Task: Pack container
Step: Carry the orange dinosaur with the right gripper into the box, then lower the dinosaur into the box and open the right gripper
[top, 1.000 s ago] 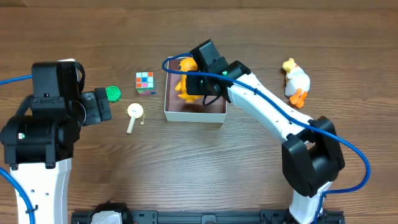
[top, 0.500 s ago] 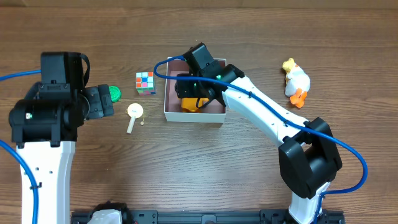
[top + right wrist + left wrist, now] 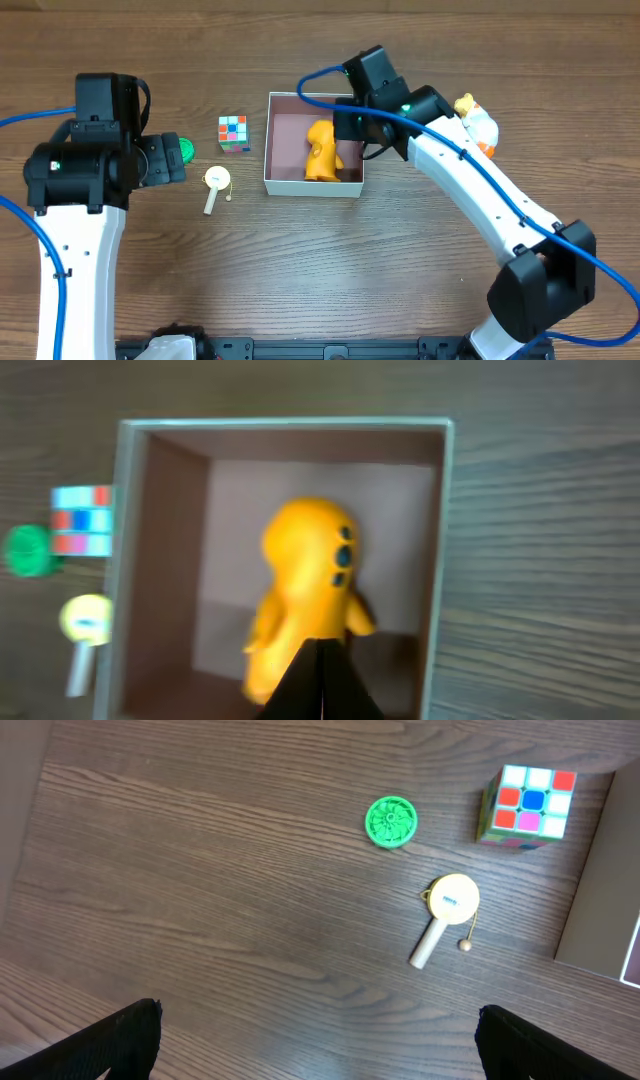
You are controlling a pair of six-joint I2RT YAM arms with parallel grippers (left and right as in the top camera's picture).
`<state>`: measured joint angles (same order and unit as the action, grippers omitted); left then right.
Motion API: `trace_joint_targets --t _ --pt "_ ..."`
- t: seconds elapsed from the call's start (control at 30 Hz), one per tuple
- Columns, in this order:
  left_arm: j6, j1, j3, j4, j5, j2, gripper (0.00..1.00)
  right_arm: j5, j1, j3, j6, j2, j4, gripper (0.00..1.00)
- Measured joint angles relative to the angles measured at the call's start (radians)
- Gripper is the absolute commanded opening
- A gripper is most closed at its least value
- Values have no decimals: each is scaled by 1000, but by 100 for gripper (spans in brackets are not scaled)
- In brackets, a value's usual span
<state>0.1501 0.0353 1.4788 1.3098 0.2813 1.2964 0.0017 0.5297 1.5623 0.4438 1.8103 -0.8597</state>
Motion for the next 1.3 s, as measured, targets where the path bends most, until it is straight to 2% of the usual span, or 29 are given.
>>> trace_joint_targets --t 0.17,0.5,0.67,0.9,1.3 --pt "0 0 0 0 0 3 100 6 2 -63 0 65 32 4" --pt "0 0 0 0 0 3 100 -5 11 -72 -1 227 79 4" --pt "0 0 0 0 0 3 100 -101 48 -78 -76 229 172 4" --pt "0 0 0 0 0 3 100 -208 59 -78 -106 229 238 4" --pt "0 0 0 0 0 3 100 -511 60 -78 -216 229 380 4"
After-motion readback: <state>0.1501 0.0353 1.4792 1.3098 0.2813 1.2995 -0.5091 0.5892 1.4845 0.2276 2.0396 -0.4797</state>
